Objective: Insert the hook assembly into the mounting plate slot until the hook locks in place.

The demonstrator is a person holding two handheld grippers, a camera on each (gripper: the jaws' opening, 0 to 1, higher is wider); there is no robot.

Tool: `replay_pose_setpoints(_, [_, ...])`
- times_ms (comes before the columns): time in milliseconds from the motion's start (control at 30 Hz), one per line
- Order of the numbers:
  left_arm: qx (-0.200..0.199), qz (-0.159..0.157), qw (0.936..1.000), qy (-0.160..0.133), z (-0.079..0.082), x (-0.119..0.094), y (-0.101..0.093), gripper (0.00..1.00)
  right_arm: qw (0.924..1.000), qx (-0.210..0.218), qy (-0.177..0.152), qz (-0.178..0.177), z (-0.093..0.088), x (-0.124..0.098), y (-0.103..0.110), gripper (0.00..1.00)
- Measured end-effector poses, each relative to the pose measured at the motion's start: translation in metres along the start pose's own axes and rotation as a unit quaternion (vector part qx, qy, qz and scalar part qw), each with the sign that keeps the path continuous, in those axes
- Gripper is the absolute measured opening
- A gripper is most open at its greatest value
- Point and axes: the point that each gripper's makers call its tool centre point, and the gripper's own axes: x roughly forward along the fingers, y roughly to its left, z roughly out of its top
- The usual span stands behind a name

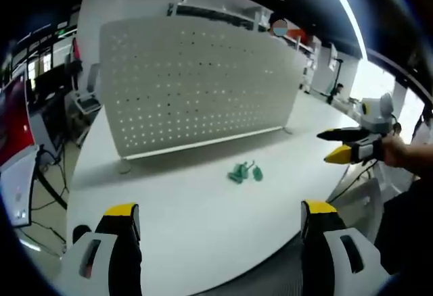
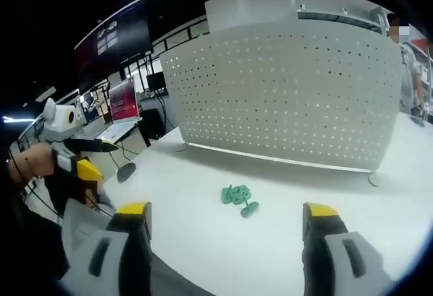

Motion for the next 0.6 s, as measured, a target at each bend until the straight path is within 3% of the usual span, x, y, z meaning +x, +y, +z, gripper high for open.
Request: replay_pose_setpoints(600, [-0.007, 0.002, 1.0, -0.002, -0.0018, 0.0032, 0.0042, 1.0, 1.0, -0.004, 0.005, -0.004, -0.0037, 0.001, -0.0035, 0.89])
